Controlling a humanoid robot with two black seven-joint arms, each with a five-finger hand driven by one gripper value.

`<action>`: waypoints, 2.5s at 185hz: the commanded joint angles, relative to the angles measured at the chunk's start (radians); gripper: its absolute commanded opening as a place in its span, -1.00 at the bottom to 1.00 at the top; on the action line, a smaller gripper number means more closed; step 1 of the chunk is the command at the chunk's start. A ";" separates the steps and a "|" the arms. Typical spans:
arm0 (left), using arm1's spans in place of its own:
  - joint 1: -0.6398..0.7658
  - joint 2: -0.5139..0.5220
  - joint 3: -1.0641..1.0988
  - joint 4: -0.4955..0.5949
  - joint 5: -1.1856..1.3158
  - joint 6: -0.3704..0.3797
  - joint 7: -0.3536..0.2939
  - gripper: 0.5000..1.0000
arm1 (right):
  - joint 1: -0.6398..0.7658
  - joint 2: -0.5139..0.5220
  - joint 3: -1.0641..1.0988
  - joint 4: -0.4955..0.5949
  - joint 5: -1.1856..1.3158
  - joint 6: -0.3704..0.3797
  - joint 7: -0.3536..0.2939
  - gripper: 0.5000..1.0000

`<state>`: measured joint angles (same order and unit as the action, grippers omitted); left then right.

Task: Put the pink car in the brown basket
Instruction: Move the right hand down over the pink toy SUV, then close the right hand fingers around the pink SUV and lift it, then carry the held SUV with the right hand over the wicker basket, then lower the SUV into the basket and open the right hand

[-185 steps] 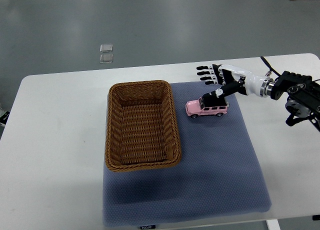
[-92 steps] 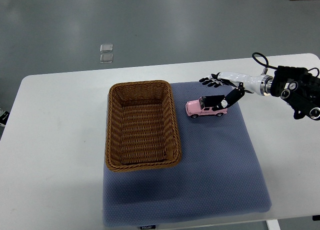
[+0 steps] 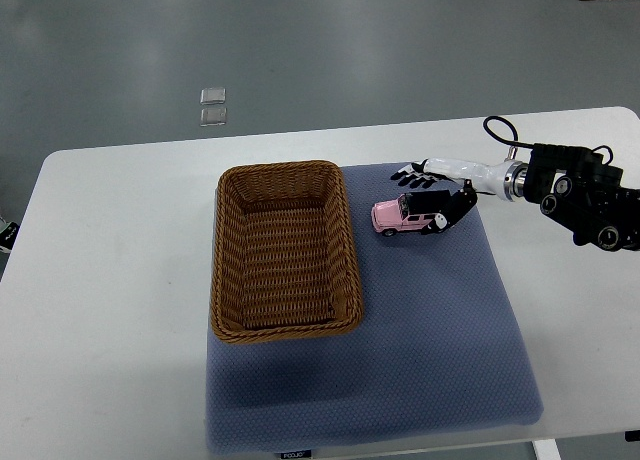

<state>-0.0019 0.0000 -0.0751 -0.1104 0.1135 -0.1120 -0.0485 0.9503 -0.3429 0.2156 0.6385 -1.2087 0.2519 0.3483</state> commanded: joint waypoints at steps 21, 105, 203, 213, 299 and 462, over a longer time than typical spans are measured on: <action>0.000 0.000 0.000 0.000 0.000 0.002 -0.001 1.00 | 0.001 0.012 -0.008 -0.007 0.000 -0.007 0.000 -0.07; -0.001 0.000 0.000 0.000 0.000 0.000 -0.001 1.00 | 0.012 0.009 -0.005 -0.005 0.003 0.007 0.008 -1.00; -0.001 0.000 0.000 0.000 0.000 0.000 -0.001 1.00 | 0.079 -0.008 -0.004 0.000 0.012 0.007 0.104 -1.00; 0.000 0.000 0.000 0.000 0.000 0.000 -0.001 1.00 | 0.091 -0.010 -0.004 0.001 0.014 0.009 0.120 -1.00; -0.001 0.000 0.000 0.000 0.000 0.000 -0.001 1.00 | 0.214 0.038 -0.010 0.006 0.015 0.069 0.158 -1.00; -0.001 0.000 0.000 0.000 0.000 0.000 -0.001 1.00 | 0.180 0.343 -0.151 -0.140 0.017 0.061 0.098 -1.00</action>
<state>-0.0025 0.0000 -0.0752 -0.1105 0.1135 -0.1120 -0.0490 1.1497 -0.0001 0.0586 0.4991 -1.1919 0.3134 0.4463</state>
